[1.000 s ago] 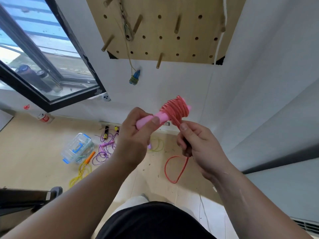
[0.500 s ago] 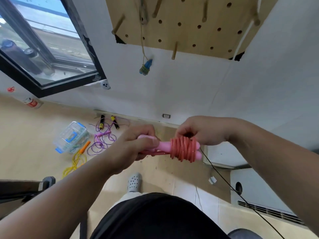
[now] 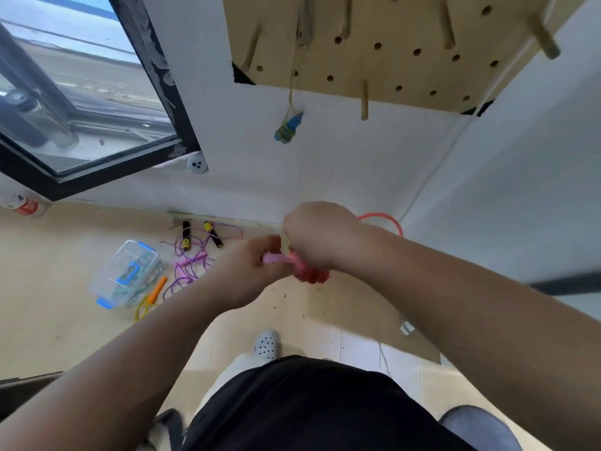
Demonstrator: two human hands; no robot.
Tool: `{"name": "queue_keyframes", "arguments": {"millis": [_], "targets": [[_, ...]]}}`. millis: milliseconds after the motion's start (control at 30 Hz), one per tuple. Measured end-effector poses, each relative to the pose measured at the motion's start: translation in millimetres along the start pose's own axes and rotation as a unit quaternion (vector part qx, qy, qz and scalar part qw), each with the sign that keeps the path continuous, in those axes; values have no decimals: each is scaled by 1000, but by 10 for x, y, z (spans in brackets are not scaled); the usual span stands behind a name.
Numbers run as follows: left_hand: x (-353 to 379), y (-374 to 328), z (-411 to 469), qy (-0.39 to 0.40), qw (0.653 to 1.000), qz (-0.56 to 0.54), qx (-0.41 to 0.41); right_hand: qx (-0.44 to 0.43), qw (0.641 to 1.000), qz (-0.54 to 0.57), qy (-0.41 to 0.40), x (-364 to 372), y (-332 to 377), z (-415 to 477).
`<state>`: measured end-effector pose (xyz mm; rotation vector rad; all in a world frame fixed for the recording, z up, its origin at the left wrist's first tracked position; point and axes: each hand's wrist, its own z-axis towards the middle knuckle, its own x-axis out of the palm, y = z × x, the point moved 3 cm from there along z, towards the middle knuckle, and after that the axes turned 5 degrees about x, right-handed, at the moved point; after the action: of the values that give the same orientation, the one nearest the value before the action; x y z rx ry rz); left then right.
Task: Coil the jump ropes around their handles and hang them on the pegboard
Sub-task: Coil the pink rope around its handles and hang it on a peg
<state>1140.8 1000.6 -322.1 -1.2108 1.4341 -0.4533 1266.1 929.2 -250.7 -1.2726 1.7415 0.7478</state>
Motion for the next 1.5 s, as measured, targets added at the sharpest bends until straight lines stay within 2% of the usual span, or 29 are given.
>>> {"name": "queue_keyframes", "arguments": {"millis": [67,167,267,333,400,533,633,667,700,767,800,833,867,900,1000,1067,1100,1167,1200,1233,1300,1400,1500], "targets": [[-162,84,92,-42,999,-26,-20,38,998,47,-20,4,101,59],[-296,129,145,-108,990,-89,-21,84,982,137,-99,133,77,69],[-343,110,148,-137,969,-199,-45,97,945,254,-181,306,114,-25],[-331,59,144,-141,952,-265,-63,103,905,335,-243,357,120,-146],[-295,8,141,-135,930,-334,-77,110,868,375,-306,352,94,-267],[-306,-110,156,-122,864,-469,-138,134,851,373,-346,382,83,-380],[-303,-230,144,-45,807,-555,-197,138,829,394,-372,384,103,-432],[-290,-293,117,-2,782,-588,-208,147,804,436,-376,368,93,-439],[-278,-358,89,38,753,-621,-213,167,763,501,-372,356,77,-442],[-285,-469,48,100,702,-673,-210,188,640,668,-330,350,54,-435],[-297,-503,34,124,690,-683,-206,177,582,742,-283,364,43,-428],[-301,-526,28,146,684,-685,-204,151,544,792,-234,365,29,-427],[-299,-535,21,166,681,-684,-203,114,528,819,-193,355,8,-441],[-294,-545,8,186,679,-681,-203,69,531,828,-163,329,-11,-459],[-278,-541,-18,218,701,-648,-203,6,573,807,-143,249,-66,-521],[-281,-553,-10,206,743,-602,-208,34,592,789,-160,243,-66,-553],[-273,-545,7,182,781,-563,-201,52,592,785,-174,250,-63,-554],[-266,-506,63,56,880,-446,-152,102,575,785,-206,247,-47,-538],[-277,-487,77,-27,916,-386,-103,130,571,780,-218,262,-39,-516],[-286,-485,80,-87,937,-336,-42,160,577,767,-231,257,-23,-502],[-275,-531,62,-96,964,-242,61,200,591,741,-248,223,4,-478],[-275,-501,44,-103,985,-80,113,209,577,743,-266,132,31,-476],[-338,-505,50,-142,974,-92,149,177,596,740,-257,17,74,-501]]}}
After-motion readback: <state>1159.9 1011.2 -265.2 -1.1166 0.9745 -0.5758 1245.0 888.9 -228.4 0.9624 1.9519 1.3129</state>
